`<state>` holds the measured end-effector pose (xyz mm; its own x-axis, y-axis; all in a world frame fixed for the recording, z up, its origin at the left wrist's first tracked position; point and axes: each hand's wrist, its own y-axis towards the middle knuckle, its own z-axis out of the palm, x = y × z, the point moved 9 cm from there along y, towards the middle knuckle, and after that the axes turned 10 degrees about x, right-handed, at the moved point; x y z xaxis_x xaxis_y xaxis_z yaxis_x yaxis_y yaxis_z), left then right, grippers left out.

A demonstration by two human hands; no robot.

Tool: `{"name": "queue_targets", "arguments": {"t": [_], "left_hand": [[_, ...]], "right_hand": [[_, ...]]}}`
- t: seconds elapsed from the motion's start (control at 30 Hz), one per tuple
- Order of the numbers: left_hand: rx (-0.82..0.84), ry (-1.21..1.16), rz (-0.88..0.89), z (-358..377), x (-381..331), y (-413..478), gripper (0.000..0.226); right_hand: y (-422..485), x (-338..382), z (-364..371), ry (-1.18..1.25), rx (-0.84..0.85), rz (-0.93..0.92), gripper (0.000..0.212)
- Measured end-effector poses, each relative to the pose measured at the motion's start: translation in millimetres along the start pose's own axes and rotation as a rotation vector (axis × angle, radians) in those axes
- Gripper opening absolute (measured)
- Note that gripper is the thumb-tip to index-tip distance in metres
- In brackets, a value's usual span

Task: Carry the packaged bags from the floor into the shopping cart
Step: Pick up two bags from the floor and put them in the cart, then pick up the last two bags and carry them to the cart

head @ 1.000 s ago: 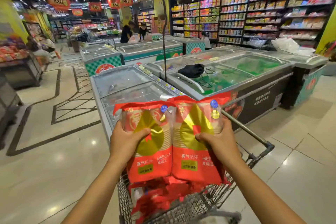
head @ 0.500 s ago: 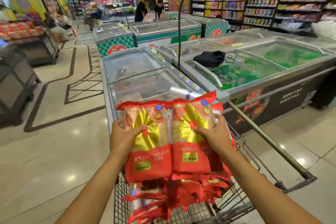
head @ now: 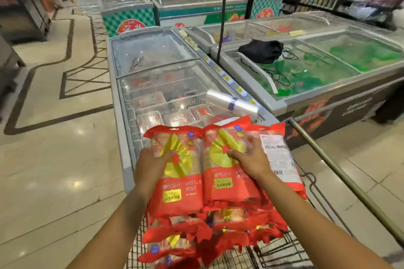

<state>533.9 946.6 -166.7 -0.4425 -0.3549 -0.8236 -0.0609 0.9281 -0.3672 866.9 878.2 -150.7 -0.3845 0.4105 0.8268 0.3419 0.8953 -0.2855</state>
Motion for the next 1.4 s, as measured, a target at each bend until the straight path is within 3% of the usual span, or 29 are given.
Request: {"name": "queue_targets", "arguments": {"t": [0.1,0.23,0.33,0.47,0.67,0.8,0.93,1.03,1.4], "left_hand": [[0.036,0.034,-0.021,8,8,15,0.103],[0.049,0.107,-0.003,17,6,22,0.114],[0.051,0.162,0.012,23,2,19,0.11],[0.07,0.275,0.045,28,-1,7,0.101],[0.084,0.48,0.129,21,-16,-24,0.099],[-0.028,0.703,0.267,9,-52,-73,0.089],[-0.166,0.828,0.444,-2,-97,-137,0.086],[-0.258,0.901,0.513,-16,-120,-188,0.085],[-0.464,1.043,0.393,-107,-103,-311,0.082]], "right_hand": [[9,-9,5,-0.02,0.002,0.01,0.089],[14,-19,5,-0.074,-0.006,0.034,0.075],[15,-17,3,-0.185,-0.014,0.003,0.061],[8,-9,4,-0.305,0.027,-0.022,0.075],[-21,10,2,-0.41,0.121,-0.071,0.074],[-59,56,0,-0.615,0.092,-0.25,0.07],[-120,112,-2,-0.813,-0.001,-0.43,0.085],[-165,141,-1,-0.882,-0.004,-0.511,0.073],[-286,207,54,-0.91,0.06,-0.815,0.081]]}}
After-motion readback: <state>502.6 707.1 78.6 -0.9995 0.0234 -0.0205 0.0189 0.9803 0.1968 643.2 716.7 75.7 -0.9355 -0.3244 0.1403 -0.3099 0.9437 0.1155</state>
